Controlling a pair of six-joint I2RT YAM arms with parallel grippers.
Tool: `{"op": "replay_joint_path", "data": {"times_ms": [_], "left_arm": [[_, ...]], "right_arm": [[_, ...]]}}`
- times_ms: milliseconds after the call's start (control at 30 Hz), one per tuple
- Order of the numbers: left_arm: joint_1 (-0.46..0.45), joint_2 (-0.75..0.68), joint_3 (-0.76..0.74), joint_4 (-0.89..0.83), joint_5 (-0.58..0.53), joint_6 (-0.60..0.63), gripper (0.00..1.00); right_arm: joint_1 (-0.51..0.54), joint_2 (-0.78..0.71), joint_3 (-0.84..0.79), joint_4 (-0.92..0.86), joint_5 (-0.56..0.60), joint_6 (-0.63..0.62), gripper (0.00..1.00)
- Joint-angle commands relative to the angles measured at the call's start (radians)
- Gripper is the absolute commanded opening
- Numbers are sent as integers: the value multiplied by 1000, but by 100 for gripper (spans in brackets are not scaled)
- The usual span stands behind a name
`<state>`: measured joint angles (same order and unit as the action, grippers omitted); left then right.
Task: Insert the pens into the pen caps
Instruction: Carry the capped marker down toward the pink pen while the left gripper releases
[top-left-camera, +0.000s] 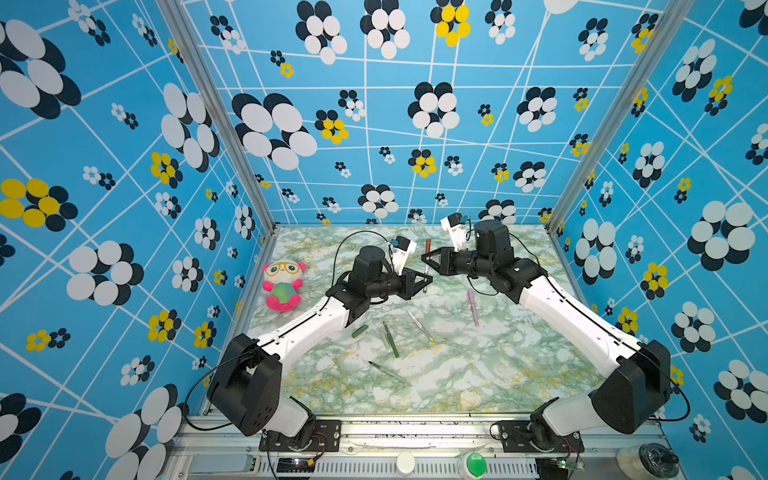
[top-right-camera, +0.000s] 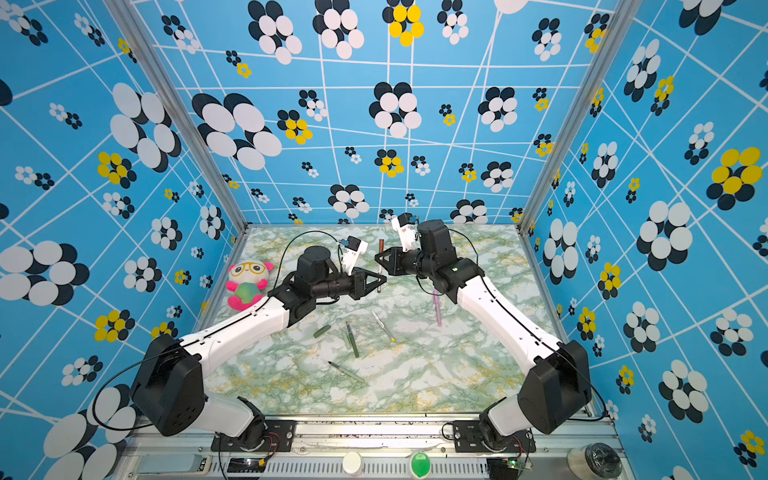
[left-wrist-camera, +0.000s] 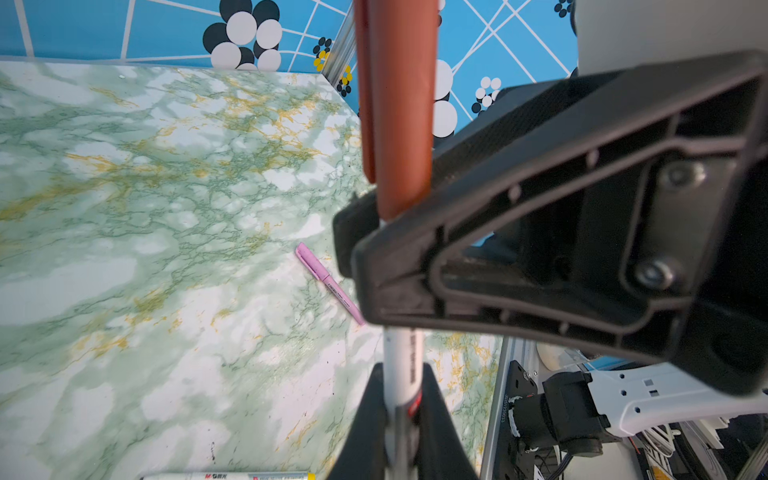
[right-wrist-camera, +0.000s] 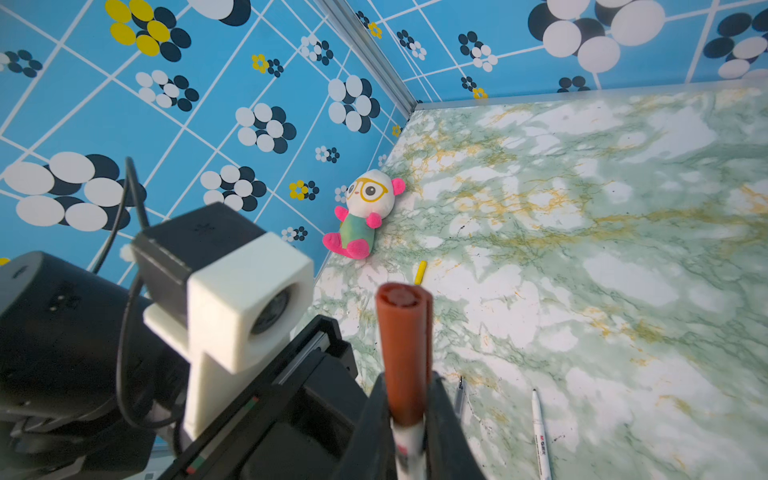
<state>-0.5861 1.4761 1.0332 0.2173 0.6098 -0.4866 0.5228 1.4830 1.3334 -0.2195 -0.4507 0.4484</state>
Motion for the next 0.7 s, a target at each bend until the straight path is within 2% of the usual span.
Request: {"op": "replay_joint_path", "data": {"times_ms": [0,133,300,500,667], "left_arm": [[-8,4,-14,73,-22,-37,0],[-7,22,-12,112,-27,-71,0],[-7,30,-8,122,-25,-82,0],[-6,30,-9,114,-45,-86,0],[-6,39,-6,113,-50,-96,0]], "right_arm": [[12,16,-22,19,14,-6,17],[20,16,-30,19,20,-8,21],[22,11,-39,19,29,-12,22],[23,7,-43,25,44,-12,8],[23,-1,-39,12,92,-11,2]]}}
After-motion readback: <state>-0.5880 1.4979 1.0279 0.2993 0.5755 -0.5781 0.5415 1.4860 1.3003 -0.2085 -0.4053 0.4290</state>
